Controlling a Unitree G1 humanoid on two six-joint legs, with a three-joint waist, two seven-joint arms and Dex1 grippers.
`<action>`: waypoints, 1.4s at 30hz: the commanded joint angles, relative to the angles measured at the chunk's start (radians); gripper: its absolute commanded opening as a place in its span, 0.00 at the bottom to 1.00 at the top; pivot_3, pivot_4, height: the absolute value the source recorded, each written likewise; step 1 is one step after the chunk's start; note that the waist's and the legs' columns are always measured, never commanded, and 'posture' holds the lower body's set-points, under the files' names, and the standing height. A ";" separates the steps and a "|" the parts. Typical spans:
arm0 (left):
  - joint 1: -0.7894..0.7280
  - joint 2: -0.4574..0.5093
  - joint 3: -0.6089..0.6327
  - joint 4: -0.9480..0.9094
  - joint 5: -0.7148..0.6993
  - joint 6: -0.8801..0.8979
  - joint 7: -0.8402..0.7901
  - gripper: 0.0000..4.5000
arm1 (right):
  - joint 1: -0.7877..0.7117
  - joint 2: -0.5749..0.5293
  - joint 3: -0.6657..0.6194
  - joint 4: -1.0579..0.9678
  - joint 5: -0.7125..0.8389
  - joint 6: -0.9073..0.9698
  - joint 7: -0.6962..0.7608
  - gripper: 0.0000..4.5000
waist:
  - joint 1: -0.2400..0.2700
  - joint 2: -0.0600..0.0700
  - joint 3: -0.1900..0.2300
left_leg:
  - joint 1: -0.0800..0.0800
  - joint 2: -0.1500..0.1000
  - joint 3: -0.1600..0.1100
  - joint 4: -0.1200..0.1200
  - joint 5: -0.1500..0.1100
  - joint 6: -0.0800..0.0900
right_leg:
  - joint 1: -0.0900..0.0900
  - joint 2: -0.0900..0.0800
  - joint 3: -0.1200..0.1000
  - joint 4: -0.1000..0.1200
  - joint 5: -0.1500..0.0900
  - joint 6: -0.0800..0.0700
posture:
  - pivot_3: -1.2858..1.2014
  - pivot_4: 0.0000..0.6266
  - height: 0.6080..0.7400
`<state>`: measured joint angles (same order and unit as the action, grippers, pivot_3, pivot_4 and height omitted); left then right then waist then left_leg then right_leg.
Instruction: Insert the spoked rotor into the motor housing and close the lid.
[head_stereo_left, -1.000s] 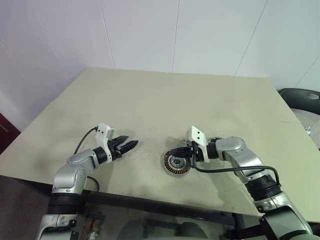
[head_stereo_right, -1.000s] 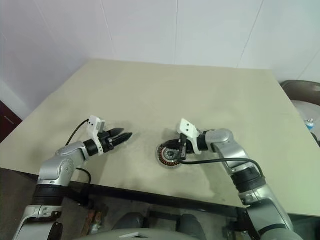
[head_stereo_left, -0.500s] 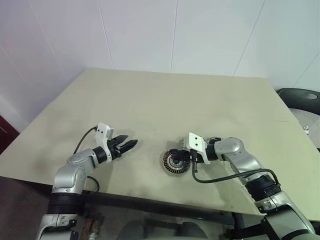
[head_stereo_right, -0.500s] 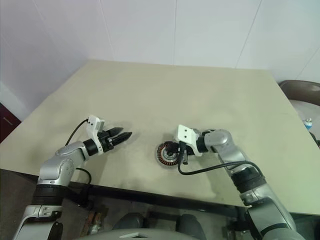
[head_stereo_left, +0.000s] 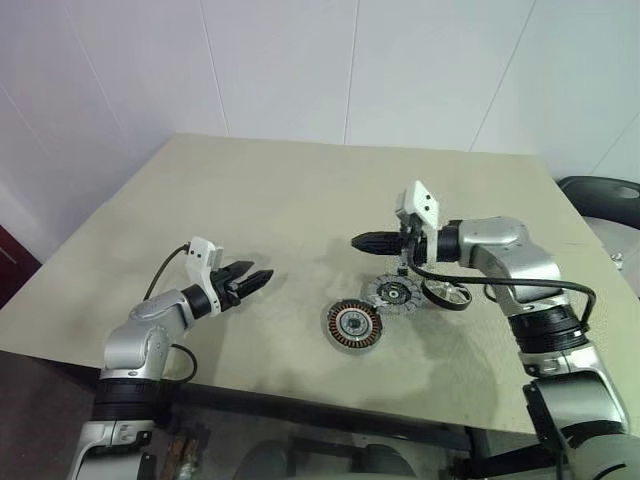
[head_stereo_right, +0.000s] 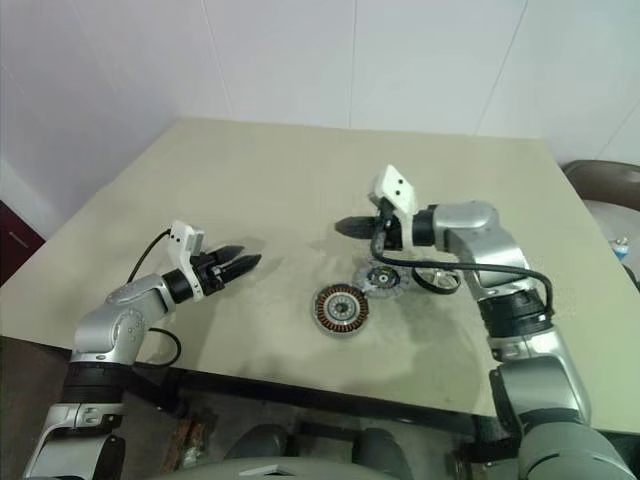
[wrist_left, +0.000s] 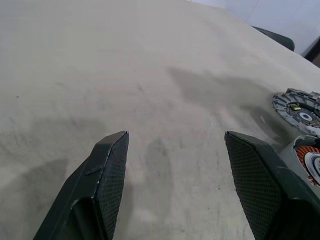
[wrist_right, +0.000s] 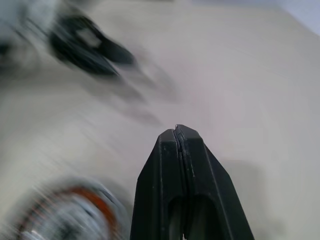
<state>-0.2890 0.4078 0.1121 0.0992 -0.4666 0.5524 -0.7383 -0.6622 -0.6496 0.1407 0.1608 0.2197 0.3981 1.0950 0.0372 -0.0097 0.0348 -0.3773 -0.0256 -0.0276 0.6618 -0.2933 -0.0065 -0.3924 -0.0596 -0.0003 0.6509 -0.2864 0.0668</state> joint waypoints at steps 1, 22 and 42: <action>-0.036 -0.005 0.006 0.002 -0.005 -0.030 -0.010 0.72 | -0.005 -0.088 -0.005 0.066 -0.115 -0.197 -0.016 0.00 | 0.000 0.000 0.000 | 0.000 0.000 0.000 0.000 0.000 0.000 | 0.000 0.000 0.000 0.000 0.000 0.000 | 0.52 0.00 1.00; -0.117 -0.019 -0.023 0.130 0.031 -0.085 -0.056 0.72 | 0.082 -0.598 0.038 -0.015 -0.141 -0.549 0.519 0.35 | 0.000 0.005 0.004 | 0.000 0.001 0.001 0.001 0.000 0.001 | 0.001 0.001 0.000 -0.001 0.000 0.000 | 0.52 0.00 1.00; -0.064 -0.003 0.013 0.041 0.021 -0.053 -0.028 0.72 | 0.105 -0.354 0.155 0.093 -0.314 -0.618 0.357 0.48 | 0.002 0.003 0.003 | 0.002 0.001 0.001 0.001 0.000 0.000 | 0.002 0.002 0.000 0.000 0.000 0.001 | 0.52 0.00 1.00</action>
<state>-0.3438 0.3914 0.0968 0.1839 -0.4267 0.4997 -0.7702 -0.5332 -1.0086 0.3059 0.2516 -0.0913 -0.2045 1.4591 0.0387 -0.0072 0.0375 -0.3755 -0.0245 -0.0267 0.6634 -0.2932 -0.0062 -0.3903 -0.0577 0.0000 0.6511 -0.2861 0.0674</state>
